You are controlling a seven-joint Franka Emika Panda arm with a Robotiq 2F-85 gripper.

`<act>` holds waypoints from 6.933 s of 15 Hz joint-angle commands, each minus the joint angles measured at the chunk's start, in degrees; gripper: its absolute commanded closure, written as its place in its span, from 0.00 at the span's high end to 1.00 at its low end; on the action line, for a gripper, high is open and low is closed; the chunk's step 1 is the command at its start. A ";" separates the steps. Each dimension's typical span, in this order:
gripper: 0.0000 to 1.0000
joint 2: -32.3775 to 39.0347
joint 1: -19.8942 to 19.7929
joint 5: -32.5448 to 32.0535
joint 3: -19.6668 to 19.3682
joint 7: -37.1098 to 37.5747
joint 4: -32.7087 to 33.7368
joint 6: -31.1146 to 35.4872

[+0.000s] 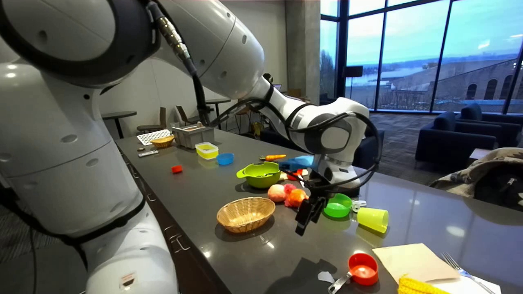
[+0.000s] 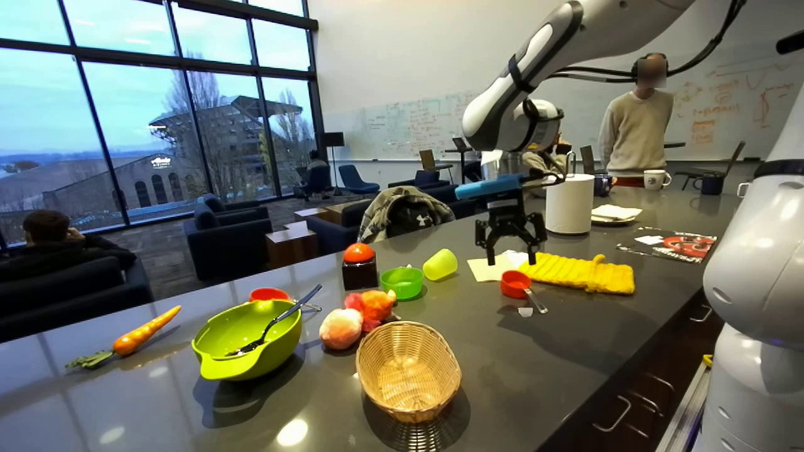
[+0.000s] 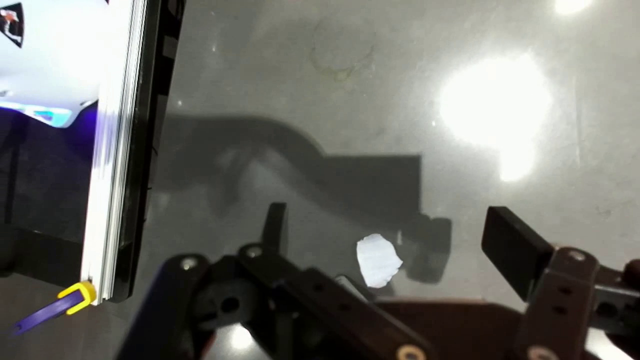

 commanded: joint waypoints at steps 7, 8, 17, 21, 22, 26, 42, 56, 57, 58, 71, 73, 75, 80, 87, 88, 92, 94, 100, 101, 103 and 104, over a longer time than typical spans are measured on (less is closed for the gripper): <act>1.00 2.46 -8.03 -4.82 -8.44 -9.81 -0.37 3.72; 1.00 3.32 -9.16 -7.98 -8.92 -7.77 -0.05 6.41; 1.00 8.96 -10.38 -10.47 -12.15 -15.85 4.67 9.84; 1.00 9.36 -10.13 -10.41 -12.10 -16.54 5.09 9.73; 1.00 9.35 -10.13 -10.41 -12.10 -16.57 5.10 9.71; 1.00 9.36 -10.13 -10.41 -12.10 -16.64 5.14 9.68; 1.00 9.58 -12.22 -11.96 -15.93 -15.85 -0.02 15.60; 1.00 15.61 -11.02 -10.17 -16.14 -17.28 0.13 23.71; 0.91 15.97 -11.03 -10.07 -16.21 -17.34 0.06 24.20; 0.81 16.29 -11.03 -9.92 -16.27 -17.48 -0.04 24.66; 0.00 17.61 -11.02 -6.68 -16.82 -18.89 -0.58 27.03; 0.01 17.03 -11.18 -6.57 -17.04 -19.21 -0.74 26.85; 0.01 15.98 -11.10 -8.23 -17.70 -18.29 -0.88 26.23; 0.01 11.99 -11.16 -11.37 -19.01 -17.97 -1.29 24.70; 0.01 6.14 -11.61 -16.15 -17.76 -17.43 -0.93 21.27; 0.01 5.27 -11.73 -17.01 -17.46 -16.67 -0.84 20.38; 0.01 1.81 -12.38 -20.88 -16.08 -14.74 -0.24 17.43; 0.01 0.29 -12.85 -22.18 -15.37 -14.28 0.03 15.98; 0.01 -3.29 -13.71 -23.56 -13.46 -14.22 1.70 10.68; 0.01 -3.75 -13.82 -23.41 -13.27 -14.39 2.03 9.94; 0.01 -4.63 -14.08 -23.34 -12.80 -14.40 2.76 8.70; 0.01 -4.89 -14.13 -23.24 -12.58 -14.53 3.26 8.30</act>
